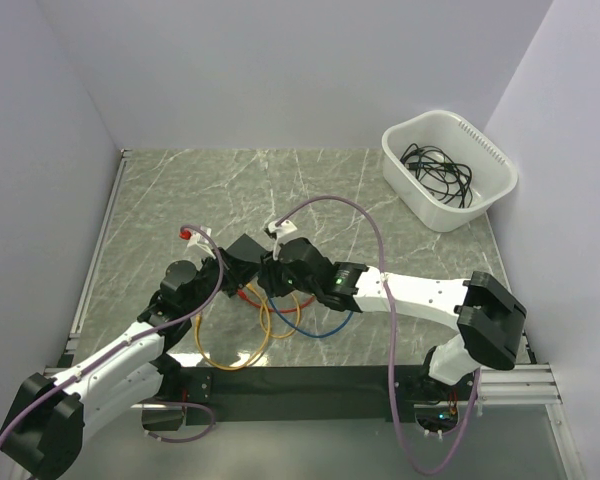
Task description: Insert the plug into the switch port
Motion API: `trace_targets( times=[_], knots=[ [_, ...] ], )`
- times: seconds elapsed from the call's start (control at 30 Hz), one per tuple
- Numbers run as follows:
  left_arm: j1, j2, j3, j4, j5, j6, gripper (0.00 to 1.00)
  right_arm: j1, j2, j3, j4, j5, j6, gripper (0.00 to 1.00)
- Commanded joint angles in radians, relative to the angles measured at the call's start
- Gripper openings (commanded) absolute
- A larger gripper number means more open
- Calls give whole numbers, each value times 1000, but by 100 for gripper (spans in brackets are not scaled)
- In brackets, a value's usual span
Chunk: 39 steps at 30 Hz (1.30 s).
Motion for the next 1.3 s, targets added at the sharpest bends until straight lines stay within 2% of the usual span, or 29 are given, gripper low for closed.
trace_targets(
  times=[0.0,0.27,0.37,0.67,0.7,0.77,0.8,0.83,1.0,1.1,1.27],
  knots=[
    [-6,-11,24,24,-10,15,1,-11,3,32,37,-7,16,37],
    [-4,-8,24,26,-13,15,0,-9,-6,29,31,22,19,33],
    [-7,-3,24,29,-12,14,1,-8,-9,32,31,27,19,28],
    [-9,-5,27,24,-16,14,0,-13,9,25,39,13,19,4],
    [-9,-6,27,21,-19,14,3,-13,12,23,36,13,21,0],
    [-9,-8,33,1,-29,18,11,-17,15,25,24,33,24,0],
    [-9,-11,38,-10,-36,26,21,-26,12,22,19,39,24,0],
    [-9,-14,42,-22,-51,31,27,-35,8,19,19,50,24,0],
    [-9,-41,74,-117,-105,61,48,-95,-31,-29,-35,83,-4,0],
    [-9,-49,105,-166,-162,101,57,-131,-54,-43,-82,140,-16,0],
    [-4,-12,157,-201,-245,159,61,-183,-28,-20,-170,255,-53,0]
  ],
)
